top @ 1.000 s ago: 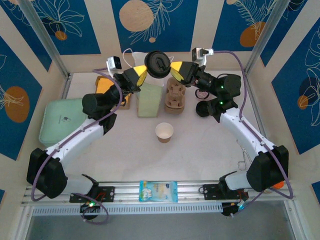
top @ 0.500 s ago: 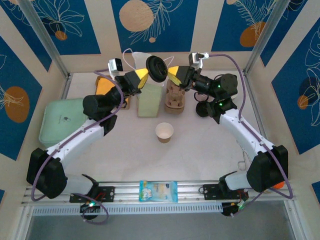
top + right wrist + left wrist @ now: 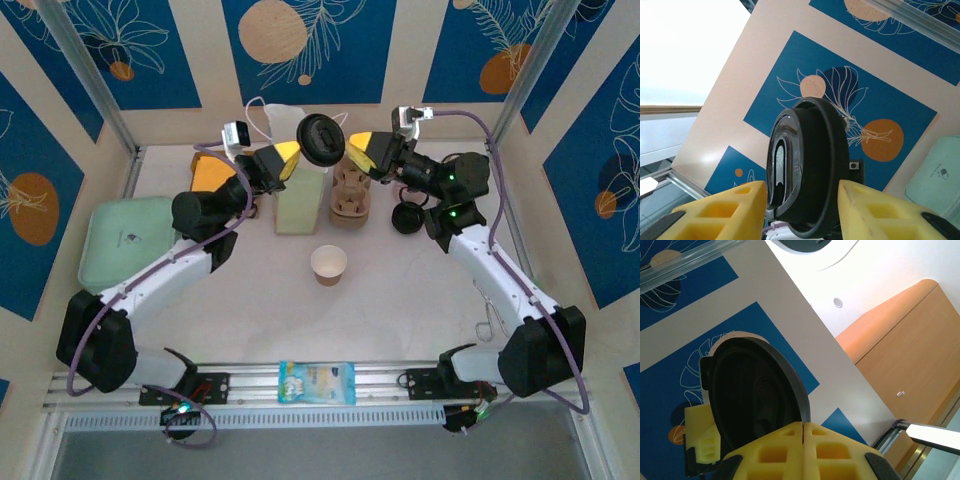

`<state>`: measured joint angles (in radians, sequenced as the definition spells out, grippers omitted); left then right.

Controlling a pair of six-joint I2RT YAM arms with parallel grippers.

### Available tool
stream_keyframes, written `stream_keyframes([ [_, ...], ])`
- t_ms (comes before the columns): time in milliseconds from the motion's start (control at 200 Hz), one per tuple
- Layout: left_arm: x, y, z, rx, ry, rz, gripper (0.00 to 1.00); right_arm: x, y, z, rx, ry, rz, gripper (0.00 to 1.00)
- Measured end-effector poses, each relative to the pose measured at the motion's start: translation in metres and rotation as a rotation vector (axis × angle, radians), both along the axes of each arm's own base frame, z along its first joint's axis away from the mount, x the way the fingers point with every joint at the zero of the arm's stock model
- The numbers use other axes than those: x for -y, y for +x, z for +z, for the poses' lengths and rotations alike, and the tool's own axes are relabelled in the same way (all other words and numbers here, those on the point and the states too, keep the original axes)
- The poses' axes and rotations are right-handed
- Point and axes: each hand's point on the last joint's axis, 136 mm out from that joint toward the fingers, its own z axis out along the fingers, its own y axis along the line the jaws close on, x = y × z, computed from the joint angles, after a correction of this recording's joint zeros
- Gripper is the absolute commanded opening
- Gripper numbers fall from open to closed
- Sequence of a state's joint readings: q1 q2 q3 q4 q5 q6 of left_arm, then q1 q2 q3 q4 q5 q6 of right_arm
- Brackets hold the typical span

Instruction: Pack the takeout coffee

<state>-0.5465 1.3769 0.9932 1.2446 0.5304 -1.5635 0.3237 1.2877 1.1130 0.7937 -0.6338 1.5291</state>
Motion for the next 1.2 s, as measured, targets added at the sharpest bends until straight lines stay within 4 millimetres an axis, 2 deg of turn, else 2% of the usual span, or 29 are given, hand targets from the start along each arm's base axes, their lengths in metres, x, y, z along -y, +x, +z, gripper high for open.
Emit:
stream_keyframes([
  [210, 0.005, 0.009, -0.018, -0.038, 0.018, -0.004, 0.0, 0.012, -0.004, -0.006, -0.012, -0.016, -0.037, 0.48],
  [400, 0.006, 0.011, -0.023, -0.051, 0.015, -0.012, 0.0, 0.015, -0.005, -0.008, -0.014, -0.032, -0.054, 0.48],
  [640, 0.012, 0.021, -0.045, -0.106, 0.034, -0.022, 0.0, 0.024, -0.008, -0.023, -0.053, -0.075, -0.108, 0.49],
  [961, 0.017, 0.028, -0.066, -0.162, 0.042, -0.04, 0.0, 0.043, -0.001, -0.041, -0.111, -0.111, -0.208, 0.49],
  [1061, 0.017, 0.029, -0.079, -0.185, 0.056, -0.039, 0.0, 0.046, -0.004, -0.045, -0.109, -0.144, -0.235, 0.51],
  [1136, 0.014, 0.033, -0.098, -0.221, 0.08, -0.024, 0.0, 0.046, -0.006, -0.052, -0.112, -0.203, -0.264, 0.52],
  [1201, 0.009, 0.035, -0.121, -0.266, 0.122, -0.006, 0.13, 0.043, -0.009, -0.055, -0.097, -0.269, -0.29, 0.52],
])
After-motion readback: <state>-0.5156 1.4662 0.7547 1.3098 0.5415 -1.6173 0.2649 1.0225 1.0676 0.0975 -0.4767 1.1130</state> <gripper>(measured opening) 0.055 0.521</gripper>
